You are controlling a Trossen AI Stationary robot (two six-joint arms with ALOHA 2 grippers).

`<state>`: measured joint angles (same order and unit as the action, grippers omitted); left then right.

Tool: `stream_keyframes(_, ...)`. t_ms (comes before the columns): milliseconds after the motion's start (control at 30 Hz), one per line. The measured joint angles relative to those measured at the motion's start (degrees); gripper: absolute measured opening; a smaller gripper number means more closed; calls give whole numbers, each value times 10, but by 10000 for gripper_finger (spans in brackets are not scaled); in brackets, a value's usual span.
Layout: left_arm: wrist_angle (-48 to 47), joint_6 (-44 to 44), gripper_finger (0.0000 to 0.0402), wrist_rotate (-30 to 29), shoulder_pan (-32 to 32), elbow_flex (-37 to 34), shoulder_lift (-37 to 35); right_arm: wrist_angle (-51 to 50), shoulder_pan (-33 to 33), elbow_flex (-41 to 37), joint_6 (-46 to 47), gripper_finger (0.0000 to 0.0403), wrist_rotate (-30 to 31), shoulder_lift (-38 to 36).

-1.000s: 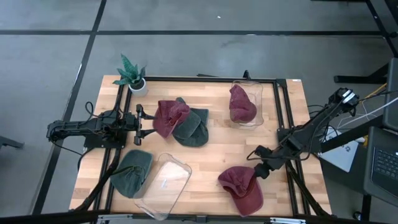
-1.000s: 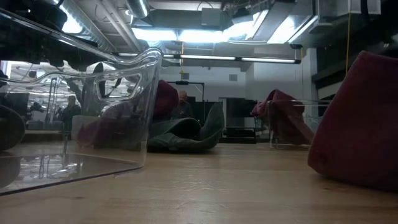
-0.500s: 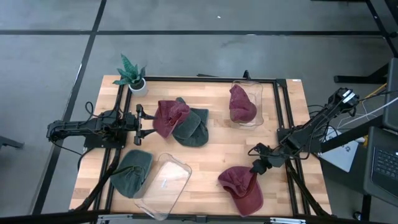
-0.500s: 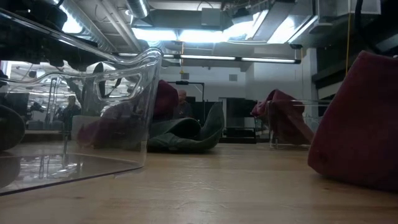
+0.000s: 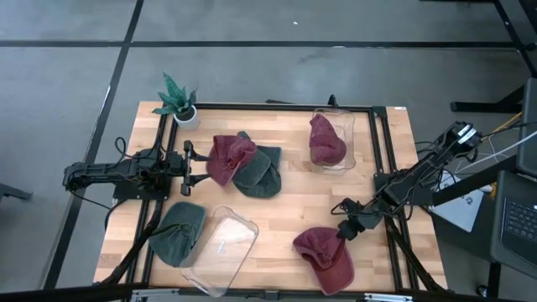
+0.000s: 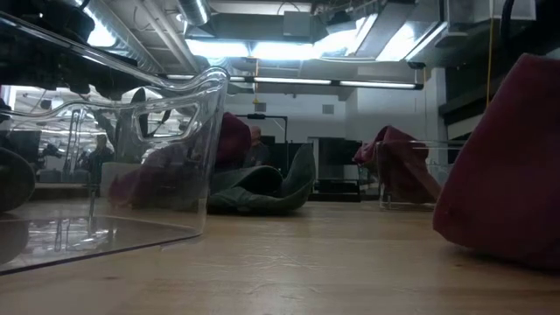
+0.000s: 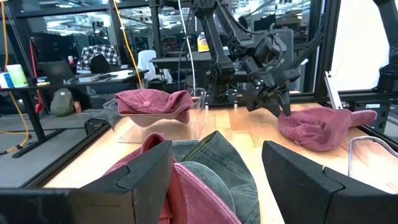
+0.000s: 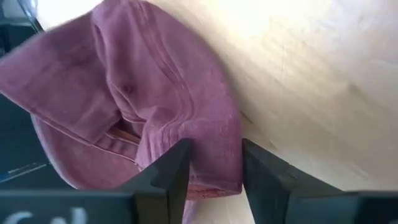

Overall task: Pick & Place hat
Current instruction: Put the bottom red cap into the top transparent bin

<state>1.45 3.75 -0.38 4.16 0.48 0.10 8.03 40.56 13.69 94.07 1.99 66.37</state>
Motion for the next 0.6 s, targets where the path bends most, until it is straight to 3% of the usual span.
stream_keyframes(167, 0, 0, 245, 0, 0, 0, 0, 15, 0, 0, -2, 88, -7, 15)
stream_keyframes(333, 0, 0, 245, 0, 0, 0, 0, 16, 0, 0, -2, 20, -6, 15)
stream_keyframes(600, 0, 0, 245, 0, 0, 0, 0, 15, 0, 19, -38, 20, 5, 14)
